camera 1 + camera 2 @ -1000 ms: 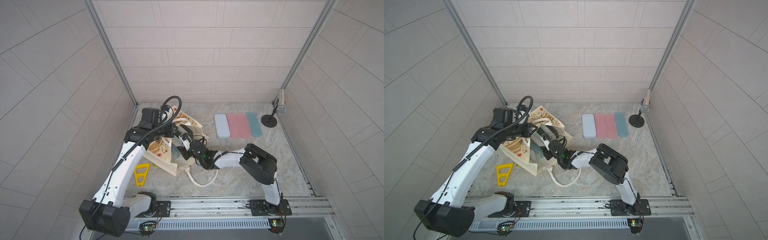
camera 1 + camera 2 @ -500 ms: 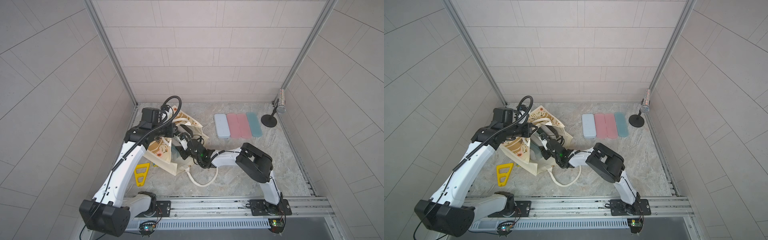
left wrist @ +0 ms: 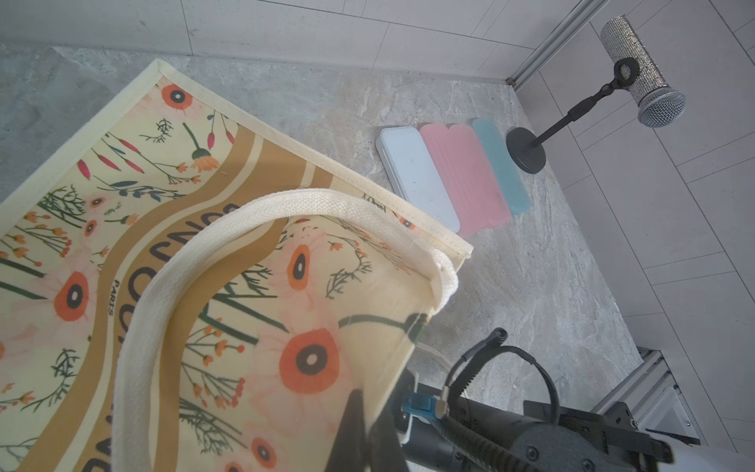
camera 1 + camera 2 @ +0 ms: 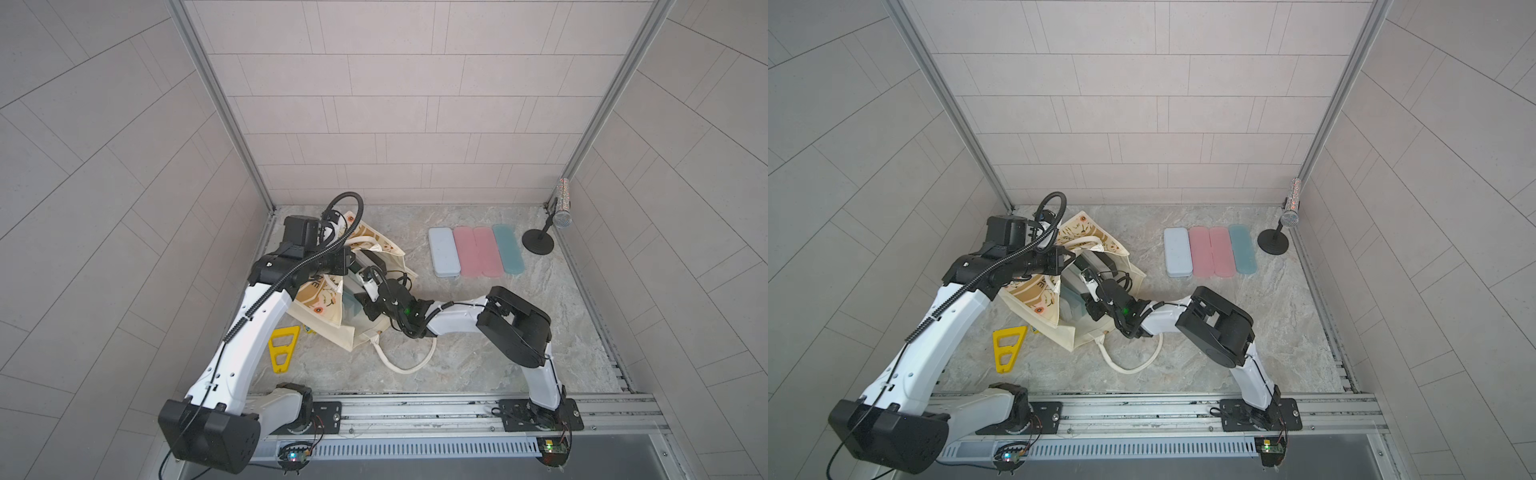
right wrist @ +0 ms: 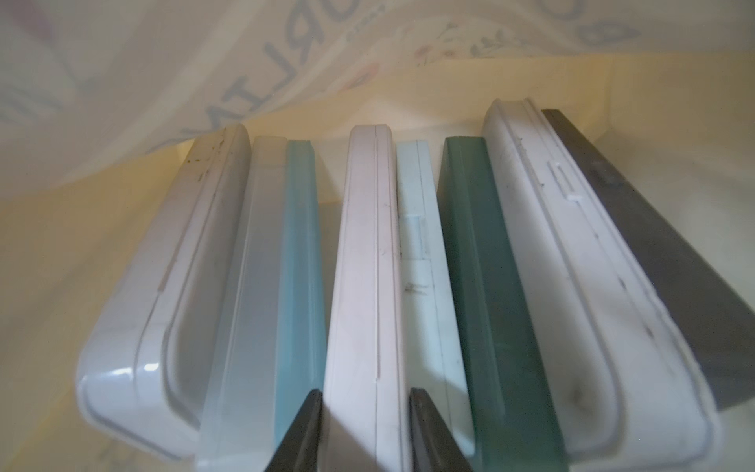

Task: Take out the pencil case from the canvas bag
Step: Pick up the pencil case from the canvas bag.

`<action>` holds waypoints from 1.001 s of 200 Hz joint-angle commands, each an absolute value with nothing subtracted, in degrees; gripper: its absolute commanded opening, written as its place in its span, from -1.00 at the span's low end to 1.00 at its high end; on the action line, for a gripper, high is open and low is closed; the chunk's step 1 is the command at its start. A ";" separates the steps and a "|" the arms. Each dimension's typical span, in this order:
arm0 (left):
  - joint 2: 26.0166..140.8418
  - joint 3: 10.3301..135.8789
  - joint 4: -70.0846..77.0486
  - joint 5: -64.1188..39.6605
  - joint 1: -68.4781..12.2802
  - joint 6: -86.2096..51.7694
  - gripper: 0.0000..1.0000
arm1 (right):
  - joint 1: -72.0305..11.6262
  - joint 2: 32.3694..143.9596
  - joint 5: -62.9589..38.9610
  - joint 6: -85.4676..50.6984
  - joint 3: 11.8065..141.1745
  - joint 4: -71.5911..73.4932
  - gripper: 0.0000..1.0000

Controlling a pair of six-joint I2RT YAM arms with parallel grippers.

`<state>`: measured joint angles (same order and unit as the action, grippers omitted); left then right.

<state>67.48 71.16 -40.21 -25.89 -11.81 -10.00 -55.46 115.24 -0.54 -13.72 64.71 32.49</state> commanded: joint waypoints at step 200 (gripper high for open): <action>65.94 73.19 -38.67 -17.37 -12.13 -13.00 -1.00 | -55.29 108.15 -2.96 -14.50 54.93 29.09 -0.04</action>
<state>67.51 72.07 -40.53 -17.76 -12.40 -12.19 -55.77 106.98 -1.72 -14.61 53.91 30.28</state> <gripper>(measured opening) 0.050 0.491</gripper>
